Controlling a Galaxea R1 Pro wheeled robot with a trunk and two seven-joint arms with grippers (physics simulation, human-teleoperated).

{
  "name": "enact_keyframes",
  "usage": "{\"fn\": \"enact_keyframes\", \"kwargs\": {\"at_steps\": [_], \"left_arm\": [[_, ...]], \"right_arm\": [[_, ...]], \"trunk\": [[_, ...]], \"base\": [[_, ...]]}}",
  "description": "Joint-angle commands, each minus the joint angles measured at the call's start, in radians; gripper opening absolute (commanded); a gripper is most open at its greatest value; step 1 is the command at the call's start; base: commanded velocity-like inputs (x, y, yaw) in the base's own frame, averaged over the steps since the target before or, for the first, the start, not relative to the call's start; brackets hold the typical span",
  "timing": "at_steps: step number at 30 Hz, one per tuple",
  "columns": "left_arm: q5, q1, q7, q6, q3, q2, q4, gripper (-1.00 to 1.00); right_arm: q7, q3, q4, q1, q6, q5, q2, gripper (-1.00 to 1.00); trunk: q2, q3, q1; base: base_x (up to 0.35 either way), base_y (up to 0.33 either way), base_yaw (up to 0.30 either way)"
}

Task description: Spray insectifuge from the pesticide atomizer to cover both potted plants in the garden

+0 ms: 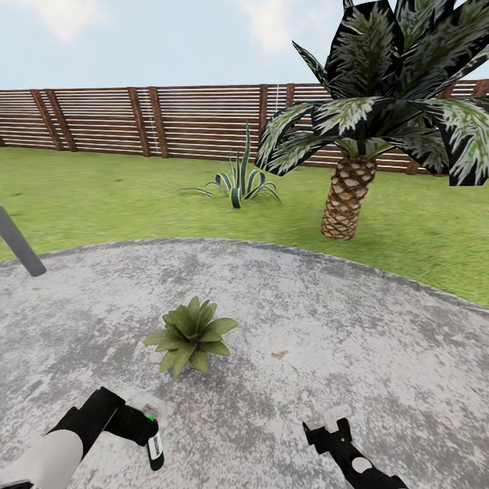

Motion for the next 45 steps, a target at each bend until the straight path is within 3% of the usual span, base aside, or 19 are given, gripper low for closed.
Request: {"fn": "enact_keyframes", "kwargs": {"at_steps": [1, 5, 6, 12, 19, 26, 39, 45], "left_arm": [[-0.007, -0.016, -0.006, 0.069, -0.001, -0.011, -0.010, -1.00], [-0.007, -0.042, -0.006, 0.127, -0.011, -0.021, -0.014, -1.00], [-0.090, -0.068, -0.072, 0.278, -0.104, -0.005, -0.054, -1.00], [-0.112, -0.065, -0.072, 0.274, -0.103, -0.015, -0.062, -1.00], [-0.111, -0.069, -0.072, 0.274, -0.102, -0.021, -0.067, -1.00], [-0.107, -0.065, -0.075, 0.281, -0.102, -0.018, -0.130, -1.00], [-0.105, -0.064, -0.076, 0.281, -0.101, -0.021, -0.134, -1.00], [-0.112, -0.073, -0.180, 0.282, -0.119, -0.025, -0.136, -1.00]], "right_arm": [[-0.039, -0.002, 0.004, 0.003, -0.003, -0.021, 0.001, 1.00], [-0.075, -0.002, 0.018, 0.016, -0.004, -0.073, 0.000, 1.00], [-0.079, 0.000, 0.021, 0.080, -0.004, -0.095, 0.005, 1.00], [-0.082, 0.000, 0.021, 0.080, -0.004, -0.095, 0.005, 1.00], [-0.084, -0.002, 0.019, 0.080, -0.005, -0.095, 0.006, 1.00], [-0.083, -0.001, 0.019, 0.080, -0.004, -0.095, 0.006, 1.00], [-0.083, 0.000, 0.019, 0.080, -0.004, -0.096, 0.009, 1.00], [-0.083, 0.000, 0.019, 0.080, -0.004, -0.096, 0.009, 1.00]], "trunk": [[0.000, -0.001, 0.000], [0.000, -0.001, 0.000], [0.000, -0.001, 0.000], [0.000, -0.001, 0.000], [0.000, -0.001, 0.000], [0.000, -0.001, 0.000], [0.000, -0.001, 0.000], [0.000, -0.001, 0.000]], "base": [[0.000, 0.000, 0.000], [0.000, 0.000, 0.000], [0.000, 0.000, 0.000], [0.000, 0.000, 0.000], [0.011, 0.000, 0.000], [0.255, -0.034, 0.000], [0.054, -0.121, 0.058], [0.000, -0.001, 0.226]]}}
